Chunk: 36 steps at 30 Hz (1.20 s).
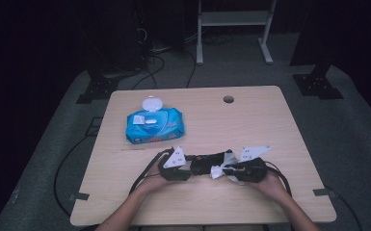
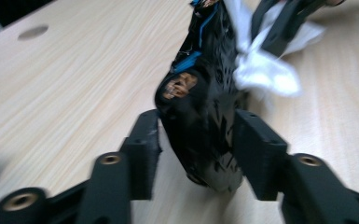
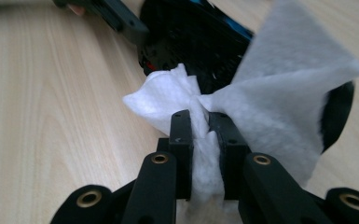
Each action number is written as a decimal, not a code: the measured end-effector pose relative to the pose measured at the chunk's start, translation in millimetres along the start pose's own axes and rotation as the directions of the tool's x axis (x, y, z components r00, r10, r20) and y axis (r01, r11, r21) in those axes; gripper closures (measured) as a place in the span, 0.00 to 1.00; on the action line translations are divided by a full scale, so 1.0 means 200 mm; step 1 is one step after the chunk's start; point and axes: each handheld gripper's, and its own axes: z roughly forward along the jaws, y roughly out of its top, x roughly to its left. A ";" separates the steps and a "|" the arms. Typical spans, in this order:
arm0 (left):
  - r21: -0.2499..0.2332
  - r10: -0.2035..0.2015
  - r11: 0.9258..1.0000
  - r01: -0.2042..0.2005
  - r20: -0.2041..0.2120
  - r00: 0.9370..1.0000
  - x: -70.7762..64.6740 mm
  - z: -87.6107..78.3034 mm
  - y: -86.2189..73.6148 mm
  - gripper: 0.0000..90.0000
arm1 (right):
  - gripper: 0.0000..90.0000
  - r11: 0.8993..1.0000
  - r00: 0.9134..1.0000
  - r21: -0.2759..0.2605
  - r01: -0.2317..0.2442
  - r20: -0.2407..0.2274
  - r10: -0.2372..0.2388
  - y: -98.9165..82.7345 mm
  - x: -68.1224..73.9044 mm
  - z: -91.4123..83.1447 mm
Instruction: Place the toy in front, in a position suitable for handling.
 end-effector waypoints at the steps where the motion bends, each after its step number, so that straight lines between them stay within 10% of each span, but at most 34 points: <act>1: 0.010 0.020 1.000 -0.020 0.007 1.000 -0.02 0.01 0.01 0.59 | 0.88 1.000 1.000 0.017 0.003 0.000 -0.003 -0.01 0.00 0.01; 6: 0.021 0.045 0.999 -0.045 0.011 0.999 -0.05 0.04 0.02 0.61 | 0.88 0.999 1.000 0.031 0.011 -0.005 -0.010 -0.01 0.00 0.02; 17: 0.022 0.021 1.000 -0.021 0.006 1.000 -0.03 0.04 0.01 0.72 | 0.88 0.986 1.000 -0.164 -0.009 -0.023 0.005 0.18 0.09 -0.15; 26: 0.014 0.012 1.000 -0.012 0.002 1.000 -0.03 0.03 0.00 0.73 | 0.88 0.996 0.999 -0.090 0.012 0.033 -0.009 0.36 0.16 0.12; 36: -0.010 -0.045 0.999 0.046 0.016 0.999 -0.01 0.04 0.02 0.68 | 0.88 0.991 0.995 -0.101 -0.083 0.038 0.087 0.29 0.09 0.05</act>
